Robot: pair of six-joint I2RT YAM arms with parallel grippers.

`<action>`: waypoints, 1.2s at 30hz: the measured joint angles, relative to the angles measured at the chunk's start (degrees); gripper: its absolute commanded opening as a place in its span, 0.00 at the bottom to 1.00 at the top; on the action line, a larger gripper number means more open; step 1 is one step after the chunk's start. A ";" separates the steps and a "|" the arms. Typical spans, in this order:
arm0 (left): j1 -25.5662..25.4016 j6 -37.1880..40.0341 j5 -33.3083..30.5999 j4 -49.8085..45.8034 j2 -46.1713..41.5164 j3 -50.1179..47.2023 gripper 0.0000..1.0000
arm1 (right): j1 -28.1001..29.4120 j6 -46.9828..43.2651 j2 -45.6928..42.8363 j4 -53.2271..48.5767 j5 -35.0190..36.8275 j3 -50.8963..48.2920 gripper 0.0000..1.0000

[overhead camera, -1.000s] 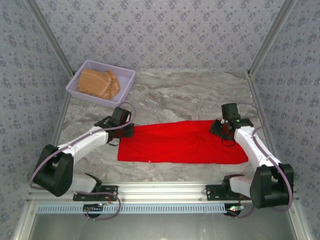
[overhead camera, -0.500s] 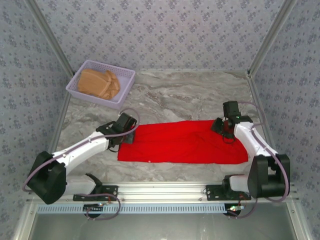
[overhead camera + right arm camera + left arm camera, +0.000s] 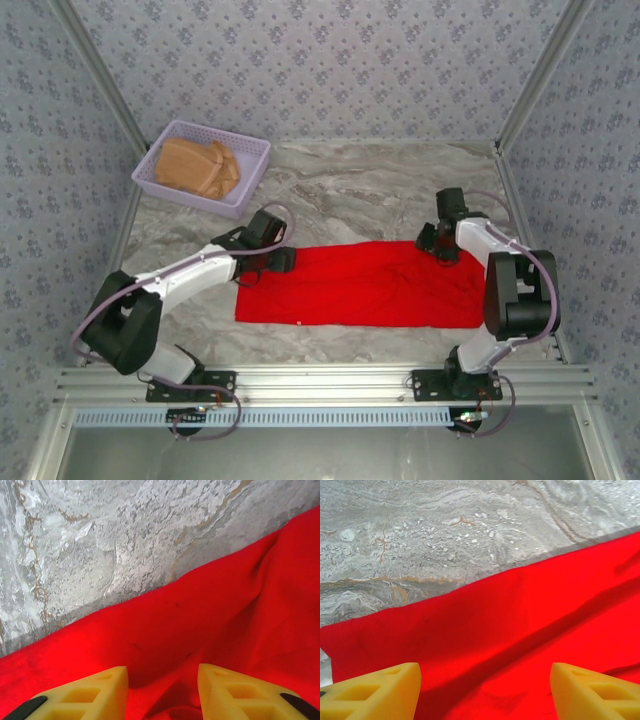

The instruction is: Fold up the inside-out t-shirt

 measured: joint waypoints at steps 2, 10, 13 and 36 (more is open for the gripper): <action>0.85 -0.04 -0.04 -0.61 0.22 -0.13 0.70 | 0.42 -0.26 -0.07 0.39 -0.59 -0.74 0.31; 5.33 -2.29 -1.29 -1.46 -8.68 -6.62 0.75 | 1.18 -0.79 -4.33 -0.66 -1.11 -5.75 0.10; 8.11 -3.69 -0.55 -1.57 -10.08 -7.56 0.70 | 1.18 -0.83 -5.40 -0.68 -1.14 -5.90 0.08; 9.55 -6.95 4.63 -4.35 -15.82 -11.98 0.00 | 1.05 -3.37 -10.82 -5.62 -1.92 -5.66 0.00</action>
